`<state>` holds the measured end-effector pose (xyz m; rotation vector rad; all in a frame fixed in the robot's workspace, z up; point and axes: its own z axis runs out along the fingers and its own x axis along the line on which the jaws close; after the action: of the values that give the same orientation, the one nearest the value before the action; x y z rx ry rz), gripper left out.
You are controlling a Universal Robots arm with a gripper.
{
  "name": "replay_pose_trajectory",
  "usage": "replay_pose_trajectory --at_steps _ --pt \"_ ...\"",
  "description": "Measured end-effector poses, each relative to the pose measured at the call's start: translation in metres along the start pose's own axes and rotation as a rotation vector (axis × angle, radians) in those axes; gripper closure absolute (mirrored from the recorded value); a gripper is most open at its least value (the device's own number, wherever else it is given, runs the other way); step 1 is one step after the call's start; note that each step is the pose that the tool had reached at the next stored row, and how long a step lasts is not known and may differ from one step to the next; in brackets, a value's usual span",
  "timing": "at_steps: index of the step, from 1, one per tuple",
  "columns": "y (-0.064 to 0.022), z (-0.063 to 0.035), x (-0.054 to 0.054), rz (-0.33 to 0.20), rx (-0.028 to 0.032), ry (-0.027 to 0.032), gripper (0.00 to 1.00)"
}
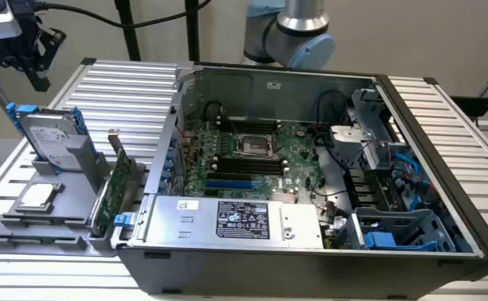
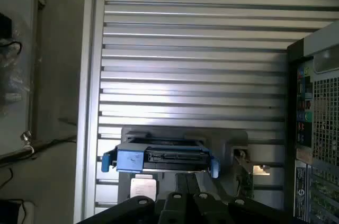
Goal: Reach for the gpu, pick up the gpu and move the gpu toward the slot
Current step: 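Reach for the gpu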
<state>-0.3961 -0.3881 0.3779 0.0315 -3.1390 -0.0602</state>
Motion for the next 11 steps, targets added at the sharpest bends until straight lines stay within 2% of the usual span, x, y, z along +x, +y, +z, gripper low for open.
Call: replay_pose_trajectory --at_steps 11 --pt "0.0000 0.0000 0.0000 0.000 0.0000 0.0000 0.89"
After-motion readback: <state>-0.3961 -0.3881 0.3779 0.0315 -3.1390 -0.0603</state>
